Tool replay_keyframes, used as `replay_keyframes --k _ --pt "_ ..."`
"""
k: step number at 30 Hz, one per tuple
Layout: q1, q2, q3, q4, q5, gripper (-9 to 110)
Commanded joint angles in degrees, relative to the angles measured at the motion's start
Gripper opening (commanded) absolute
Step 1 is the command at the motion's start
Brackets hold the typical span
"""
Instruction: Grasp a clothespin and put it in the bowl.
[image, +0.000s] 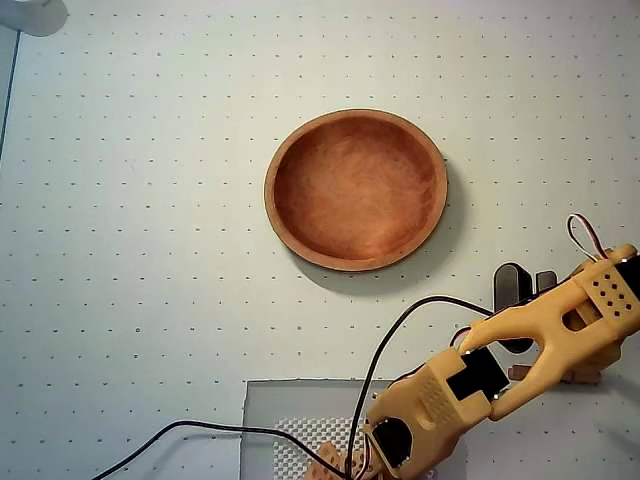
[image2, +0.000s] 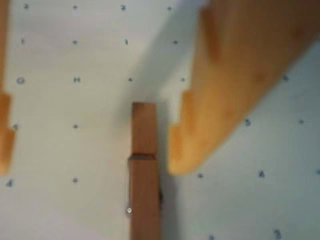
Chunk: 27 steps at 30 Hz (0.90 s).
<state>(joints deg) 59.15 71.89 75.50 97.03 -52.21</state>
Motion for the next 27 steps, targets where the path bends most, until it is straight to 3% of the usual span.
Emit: replay_keyframes --k 1,27 --pt "0.09 0.18 -3.16 -1.41 -1.05 21" --pt "5.98 -9.32 -19.34 -0.79 -3.43 21"
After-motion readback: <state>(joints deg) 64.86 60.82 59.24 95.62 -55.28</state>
